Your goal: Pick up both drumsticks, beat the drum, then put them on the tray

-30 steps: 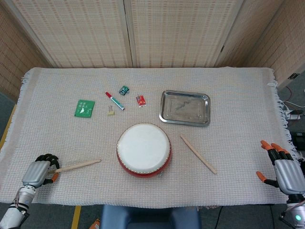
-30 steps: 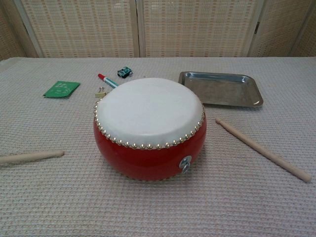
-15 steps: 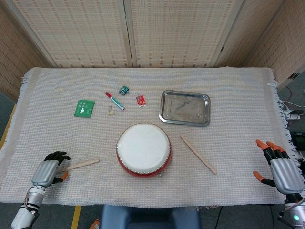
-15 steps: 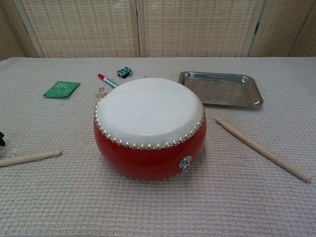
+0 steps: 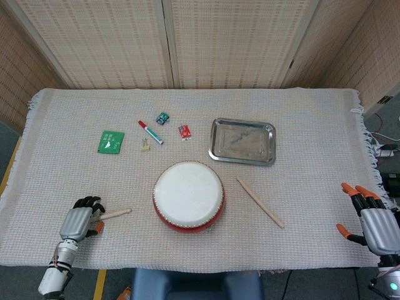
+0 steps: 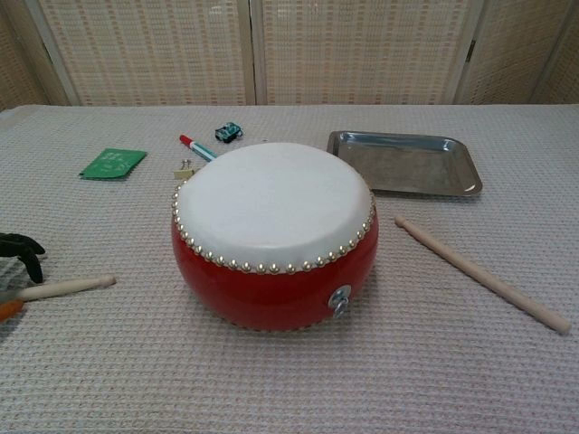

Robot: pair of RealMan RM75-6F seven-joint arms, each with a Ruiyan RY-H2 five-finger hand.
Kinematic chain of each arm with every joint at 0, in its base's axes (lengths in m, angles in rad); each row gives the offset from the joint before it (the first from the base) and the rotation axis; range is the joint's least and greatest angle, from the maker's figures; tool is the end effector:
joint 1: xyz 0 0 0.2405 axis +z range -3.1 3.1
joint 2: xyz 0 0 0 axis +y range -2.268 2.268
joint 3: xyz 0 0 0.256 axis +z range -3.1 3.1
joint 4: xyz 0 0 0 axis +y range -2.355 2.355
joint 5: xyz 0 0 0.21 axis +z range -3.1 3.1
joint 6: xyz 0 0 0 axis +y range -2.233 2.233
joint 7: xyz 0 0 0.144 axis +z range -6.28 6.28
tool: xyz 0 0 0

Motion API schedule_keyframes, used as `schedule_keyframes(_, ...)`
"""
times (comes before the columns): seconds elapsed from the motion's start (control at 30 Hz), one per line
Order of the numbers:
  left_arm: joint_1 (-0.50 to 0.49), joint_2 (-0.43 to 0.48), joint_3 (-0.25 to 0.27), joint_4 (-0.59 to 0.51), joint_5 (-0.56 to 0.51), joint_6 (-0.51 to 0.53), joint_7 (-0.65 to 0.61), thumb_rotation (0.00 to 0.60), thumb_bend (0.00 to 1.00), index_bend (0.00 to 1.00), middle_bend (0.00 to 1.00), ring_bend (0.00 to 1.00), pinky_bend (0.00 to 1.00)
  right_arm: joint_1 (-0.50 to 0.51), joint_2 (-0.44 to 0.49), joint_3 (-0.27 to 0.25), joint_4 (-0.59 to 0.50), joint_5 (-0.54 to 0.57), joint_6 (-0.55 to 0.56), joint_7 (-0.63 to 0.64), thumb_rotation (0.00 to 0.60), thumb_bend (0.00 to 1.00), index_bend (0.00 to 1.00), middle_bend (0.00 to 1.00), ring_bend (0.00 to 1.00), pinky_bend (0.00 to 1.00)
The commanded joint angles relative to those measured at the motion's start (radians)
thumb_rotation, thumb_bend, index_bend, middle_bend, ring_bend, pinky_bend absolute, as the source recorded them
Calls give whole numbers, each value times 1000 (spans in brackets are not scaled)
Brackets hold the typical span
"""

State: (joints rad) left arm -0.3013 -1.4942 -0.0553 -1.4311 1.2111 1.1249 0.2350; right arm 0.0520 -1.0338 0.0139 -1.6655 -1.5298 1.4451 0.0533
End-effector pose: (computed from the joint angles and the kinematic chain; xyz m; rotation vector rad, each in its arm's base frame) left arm -0.3013 0.2360 0.0112 -1.5598 -1.1559 -0.6866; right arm -0.3138 -0.1624 0.1696 1.4211 -0.9857 0.8641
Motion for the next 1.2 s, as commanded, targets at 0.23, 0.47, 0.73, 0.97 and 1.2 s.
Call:
schedule_keyframes(0.23,-5,-37,-12,31,-21,10,21,600,392,528,186,99,115,-3,3,0,-1,4,2,7,600,153,76,178,35,159)
schedule_keyframes(0.47,21,-54,-29,53,36,78,-127,600,393,655,322,206,193,-5,7,3,-7,4,8,12,600,153,76,178,35,159)
schedule_keyframes(0.73,70,2,-60,34,135,152,-596,600,395,663,390,276,265,-6,19,11,-23,2,22,16,600,153,76,178,35,159)
schedule_keyframes(0.97,80,37,-87,29,164,101,-1145,600,408,626,411,302,309,-5,28,17,-37,0,30,9,600,153,76,178,35,159)
schedule_keyframes(1.2,47,84,-79,40,211,-29,-1653,600,413,546,410,302,319,-1,30,19,-46,7,21,-6,600,153,76,178,35,159)
